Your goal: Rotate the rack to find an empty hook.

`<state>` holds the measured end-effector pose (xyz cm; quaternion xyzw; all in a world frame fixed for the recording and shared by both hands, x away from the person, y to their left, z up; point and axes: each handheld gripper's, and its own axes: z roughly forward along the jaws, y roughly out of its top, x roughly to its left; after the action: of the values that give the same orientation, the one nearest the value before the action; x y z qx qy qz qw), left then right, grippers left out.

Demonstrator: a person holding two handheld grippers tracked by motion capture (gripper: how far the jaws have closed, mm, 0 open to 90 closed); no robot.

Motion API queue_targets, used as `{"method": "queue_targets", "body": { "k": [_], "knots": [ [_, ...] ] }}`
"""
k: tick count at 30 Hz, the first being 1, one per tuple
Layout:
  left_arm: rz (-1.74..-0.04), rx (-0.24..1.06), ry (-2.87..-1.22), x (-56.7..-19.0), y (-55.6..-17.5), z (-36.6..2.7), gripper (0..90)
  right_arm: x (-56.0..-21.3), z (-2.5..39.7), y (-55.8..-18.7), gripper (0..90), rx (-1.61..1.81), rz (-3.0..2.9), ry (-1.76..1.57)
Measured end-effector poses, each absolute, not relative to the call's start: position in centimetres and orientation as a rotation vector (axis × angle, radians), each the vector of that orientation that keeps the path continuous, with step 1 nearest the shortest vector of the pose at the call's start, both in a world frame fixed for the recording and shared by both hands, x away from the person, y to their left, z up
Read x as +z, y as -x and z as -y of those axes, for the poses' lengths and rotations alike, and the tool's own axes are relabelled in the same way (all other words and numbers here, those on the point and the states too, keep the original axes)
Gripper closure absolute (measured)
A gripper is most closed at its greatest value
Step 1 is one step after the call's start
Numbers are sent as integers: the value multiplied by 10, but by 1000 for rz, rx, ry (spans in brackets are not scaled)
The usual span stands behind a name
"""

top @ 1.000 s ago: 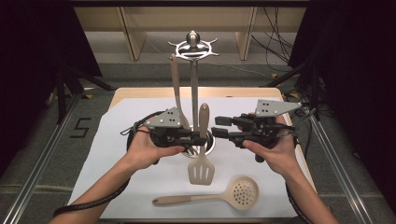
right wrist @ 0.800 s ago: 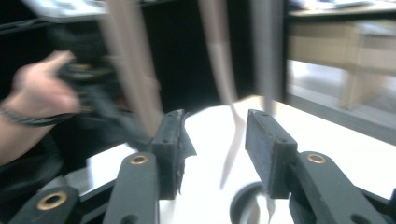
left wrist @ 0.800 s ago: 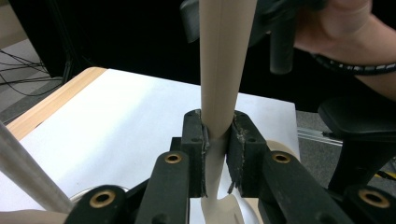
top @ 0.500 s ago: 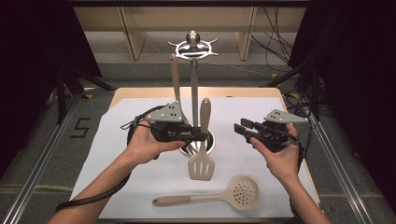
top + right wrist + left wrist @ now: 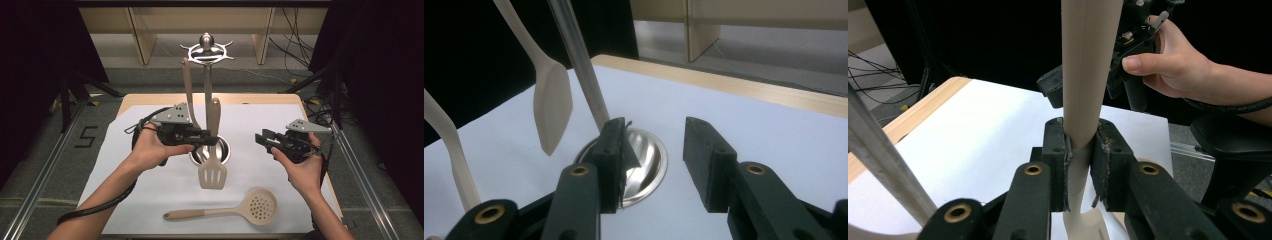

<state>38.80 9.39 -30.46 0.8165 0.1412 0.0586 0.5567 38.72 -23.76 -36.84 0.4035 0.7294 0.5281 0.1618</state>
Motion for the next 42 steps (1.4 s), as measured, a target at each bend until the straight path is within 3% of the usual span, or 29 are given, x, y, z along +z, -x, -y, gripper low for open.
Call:
{"method": "queue_targets", "body": {
  "k": [42],
  "knots": [
    [-400,134,-1906,-267,-421,-102,769,-366,237,-384,609,1517,-2081,-1193]
  ]
}}
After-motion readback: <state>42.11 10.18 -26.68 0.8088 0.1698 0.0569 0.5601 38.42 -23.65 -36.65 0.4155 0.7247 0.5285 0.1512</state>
